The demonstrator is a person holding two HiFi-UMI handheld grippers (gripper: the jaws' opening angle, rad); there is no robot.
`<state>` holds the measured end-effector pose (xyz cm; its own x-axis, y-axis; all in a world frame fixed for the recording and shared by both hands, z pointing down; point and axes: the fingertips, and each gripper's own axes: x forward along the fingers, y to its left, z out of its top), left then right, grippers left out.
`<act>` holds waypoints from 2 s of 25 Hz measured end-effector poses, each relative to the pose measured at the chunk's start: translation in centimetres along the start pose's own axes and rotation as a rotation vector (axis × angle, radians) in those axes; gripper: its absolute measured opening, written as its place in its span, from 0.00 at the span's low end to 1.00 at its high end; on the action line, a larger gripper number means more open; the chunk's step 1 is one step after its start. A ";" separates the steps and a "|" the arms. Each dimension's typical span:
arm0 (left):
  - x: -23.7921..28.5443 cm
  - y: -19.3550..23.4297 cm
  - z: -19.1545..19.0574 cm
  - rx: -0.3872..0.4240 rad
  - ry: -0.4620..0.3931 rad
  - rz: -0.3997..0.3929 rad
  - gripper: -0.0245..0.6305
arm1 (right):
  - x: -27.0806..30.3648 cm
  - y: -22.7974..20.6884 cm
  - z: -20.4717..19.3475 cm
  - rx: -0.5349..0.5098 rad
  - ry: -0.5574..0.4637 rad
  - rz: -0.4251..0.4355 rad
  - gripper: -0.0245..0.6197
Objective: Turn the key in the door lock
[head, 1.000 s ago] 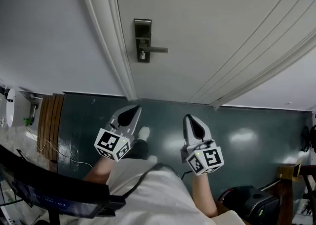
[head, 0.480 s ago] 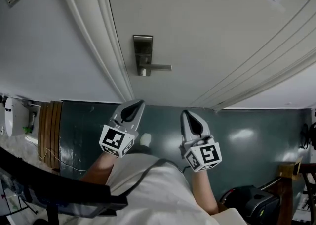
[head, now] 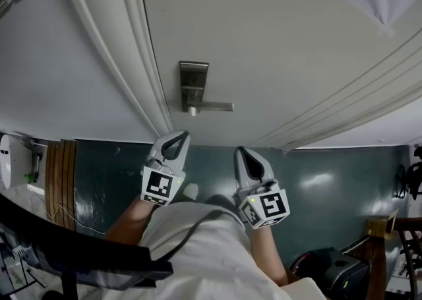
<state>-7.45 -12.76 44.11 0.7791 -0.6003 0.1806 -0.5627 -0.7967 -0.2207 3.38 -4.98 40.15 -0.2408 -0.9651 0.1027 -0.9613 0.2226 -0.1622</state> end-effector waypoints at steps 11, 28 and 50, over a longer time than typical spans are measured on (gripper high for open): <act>2.2 1.2 -2.4 0.345 0.108 0.162 0.05 | 3.5 -1.7 -0.1 -0.044 0.037 0.096 0.05; 6.8 1.7 -6.1 0.625 0.303 0.338 0.07 | 4.2 -5.4 0.3 -0.126 0.103 0.298 0.05; 10.0 2.4 -7.6 0.881 0.392 0.438 0.23 | 4.9 -7.3 0.1 -0.120 0.124 0.330 0.05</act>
<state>-3.12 -21.21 52.63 0.3246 -0.9287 0.1791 -0.2518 -0.2674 -0.9301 9.24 -11.30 41.75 -0.5477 -0.8163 0.1835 -0.8363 0.5407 -0.0906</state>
